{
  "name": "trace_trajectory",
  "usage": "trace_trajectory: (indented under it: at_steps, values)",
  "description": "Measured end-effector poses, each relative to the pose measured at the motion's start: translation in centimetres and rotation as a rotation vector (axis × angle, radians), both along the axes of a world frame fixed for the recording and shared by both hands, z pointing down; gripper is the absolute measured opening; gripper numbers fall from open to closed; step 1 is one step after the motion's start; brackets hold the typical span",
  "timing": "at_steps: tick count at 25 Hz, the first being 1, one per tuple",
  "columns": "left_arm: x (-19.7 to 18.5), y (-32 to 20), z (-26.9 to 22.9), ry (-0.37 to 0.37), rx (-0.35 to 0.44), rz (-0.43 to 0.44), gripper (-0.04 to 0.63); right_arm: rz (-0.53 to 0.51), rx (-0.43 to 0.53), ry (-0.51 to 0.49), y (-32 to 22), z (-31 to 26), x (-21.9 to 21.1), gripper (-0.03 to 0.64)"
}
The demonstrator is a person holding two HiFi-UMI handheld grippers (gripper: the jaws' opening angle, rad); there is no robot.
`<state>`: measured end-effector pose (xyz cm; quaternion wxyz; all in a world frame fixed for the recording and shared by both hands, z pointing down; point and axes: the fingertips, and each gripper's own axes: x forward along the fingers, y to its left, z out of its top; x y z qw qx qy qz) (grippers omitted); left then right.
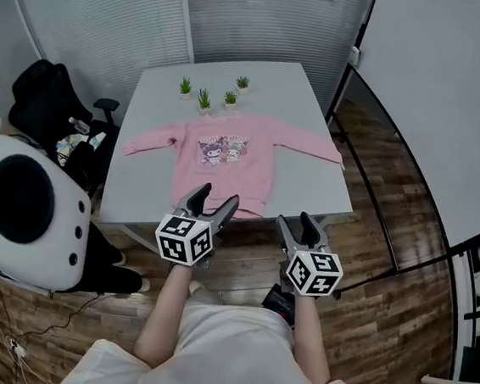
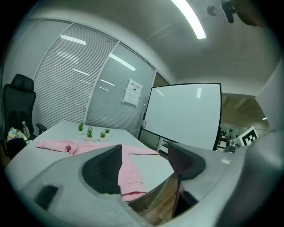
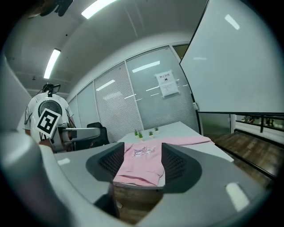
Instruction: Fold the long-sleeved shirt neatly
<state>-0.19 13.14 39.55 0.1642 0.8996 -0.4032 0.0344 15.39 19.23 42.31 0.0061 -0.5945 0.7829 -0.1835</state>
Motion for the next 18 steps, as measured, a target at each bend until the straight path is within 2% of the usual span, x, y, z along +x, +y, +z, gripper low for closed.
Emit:
trace_trajectory:
  at_steps: [11,18]
  values:
    - [4.5,1.3,0.6,-0.038,-0.005,0.083,0.328,0.074,-0.013,0.006,1.7,0.8,4.1,0.255]
    - [7.3,0.2,1.2,-0.058,-0.026,0.132,0.327,0.131,-0.045,-0.012,1.5,2.1,7.0,0.253]
